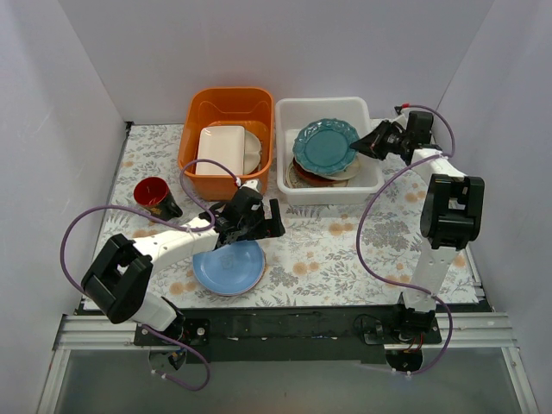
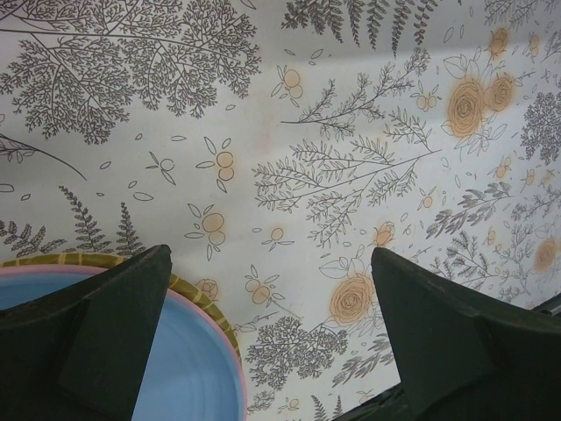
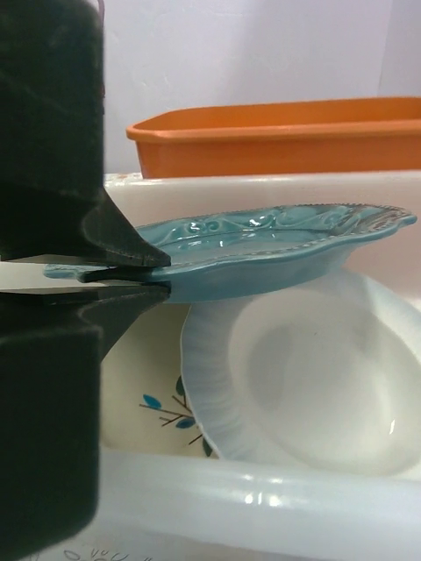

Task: Place the plates into the plastic bin on the countertop
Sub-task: Place the plate in the plastic bin.

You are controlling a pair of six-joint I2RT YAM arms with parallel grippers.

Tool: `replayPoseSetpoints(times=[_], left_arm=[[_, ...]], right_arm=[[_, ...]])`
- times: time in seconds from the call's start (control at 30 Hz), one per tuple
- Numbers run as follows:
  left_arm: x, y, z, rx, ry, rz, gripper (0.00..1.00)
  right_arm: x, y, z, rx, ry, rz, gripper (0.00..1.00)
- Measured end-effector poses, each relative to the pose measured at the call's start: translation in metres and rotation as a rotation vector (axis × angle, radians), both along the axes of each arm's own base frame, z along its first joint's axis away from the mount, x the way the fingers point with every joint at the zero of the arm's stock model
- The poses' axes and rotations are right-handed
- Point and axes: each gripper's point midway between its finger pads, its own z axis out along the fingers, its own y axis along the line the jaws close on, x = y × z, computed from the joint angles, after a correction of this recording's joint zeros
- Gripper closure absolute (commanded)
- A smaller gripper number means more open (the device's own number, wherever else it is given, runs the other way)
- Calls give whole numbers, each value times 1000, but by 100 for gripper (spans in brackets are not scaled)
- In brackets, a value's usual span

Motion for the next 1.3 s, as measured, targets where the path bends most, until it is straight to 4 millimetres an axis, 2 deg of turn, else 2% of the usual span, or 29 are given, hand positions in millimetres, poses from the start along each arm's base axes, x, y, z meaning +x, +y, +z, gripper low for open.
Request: replayPoseSetpoints(times=[0.13, 0.4, 0.83, 1.17, 1.3], left_arm=[[0, 1, 0, 0, -2, 1, 2], [-1, 2, 0, 2, -4, 4, 2], [-1, 5, 1, 8, -6, 10, 2], [-3, 6, -1, 16, 0, 11, 2], [-3, 7, -1, 17, 0, 12, 2]], right_arm=[[-3, 0, -13, -24, 36, -1, 99], [-4, 3, -20, -50, 43, 6, 96], [-7, 13, -25, -72, 44, 40, 69], [-11, 15, -30, -83, 38, 51, 53], [-14, 15, -28, -92, 30, 49, 36]])
